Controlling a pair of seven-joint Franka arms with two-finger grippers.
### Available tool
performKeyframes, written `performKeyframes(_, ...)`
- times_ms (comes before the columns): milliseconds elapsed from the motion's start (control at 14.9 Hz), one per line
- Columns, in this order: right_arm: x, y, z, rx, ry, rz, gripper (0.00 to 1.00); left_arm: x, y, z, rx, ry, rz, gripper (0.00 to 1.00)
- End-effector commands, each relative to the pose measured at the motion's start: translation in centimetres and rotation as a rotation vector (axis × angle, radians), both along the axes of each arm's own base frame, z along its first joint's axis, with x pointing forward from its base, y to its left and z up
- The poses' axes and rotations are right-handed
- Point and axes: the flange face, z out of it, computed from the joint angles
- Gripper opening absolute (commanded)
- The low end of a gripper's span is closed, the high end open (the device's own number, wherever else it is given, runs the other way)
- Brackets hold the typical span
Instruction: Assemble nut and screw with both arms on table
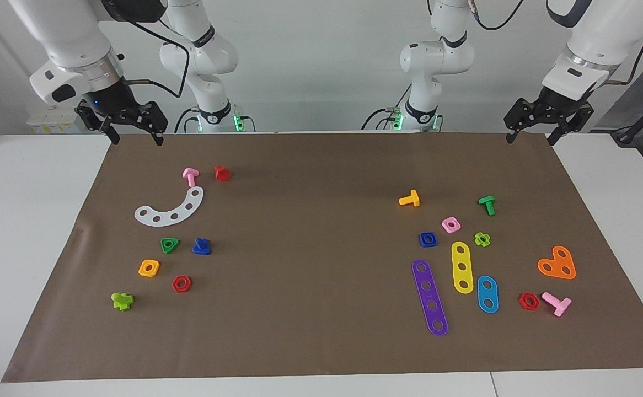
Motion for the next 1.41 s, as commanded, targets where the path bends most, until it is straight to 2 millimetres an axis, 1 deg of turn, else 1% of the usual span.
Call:
performKeyframes(0,-0.3,0.2,-0.1,-0.004,-0.006,-0.006,1.00,-0.3,0.4,0.0,-0.008,0.012,0.001,1.00)
performKeyframes(335,-0.2,0.2,-0.1,-0.004,-0.012,-0.012,1.00,-0.4,0.4,0.1,-0.008,0.011,0.001,1.00)
performKeyframes(537,0.4,0.0,-0.1,0.002,-0.045,-0.010,1.00,-0.4,0.4,0.1,-0.008,0.011,0.001,1.00)
performKeyframes(738,1.8,0.1,-1.7,0.003,-0.062,-0.007,1.00,-0.4,0.4,0.1,-0.008,0.011,0.001,1.00)
performKeyframes(872,3.4,0.3,-4.1,0.011,-0.064,-0.004,1.00,-0.3,0.4,0.0,-0.008,0.012,0.001,1.00)
performKeyframes(939,4.3,1.5,-5.5,0.014,-0.058,0.015,1.00,-0.4,0.4,0.1,-0.008,0.011,0.001,1.00)
performKeyframes(1006,4.9,2.2,-6.5,0.015,-0.068,0.027,1.00,-0.3,0.4,0.0,-0.008,0.012,0.001,1.00)
performKeyframes(1073,5.4,2.4,-8.1,0.016,-0.074,0.030,1.00,-0.3,0.4,0.0,-0.008,0.012,0.001,1.00)
performKeyframes(1207,6.2,2.7,-12.4,0.017,-0.076,0.039,1.00,-0.3,0.4,0.0,-0.008,0.012,0.001,1.00)
performKeyframes(1274,6.2,3.9,-14.5,0.019,-0.089,0.061,1.00,-0.4,0.4,0.1,-0.008,0.011,0.001,1.00)
performKeyframes(1341,6.1,4.4,-16.6,0.019,-0.094,0.072,1.00,-0.4,0.4,0.1,-0.008,0.011,0.001,1.00)
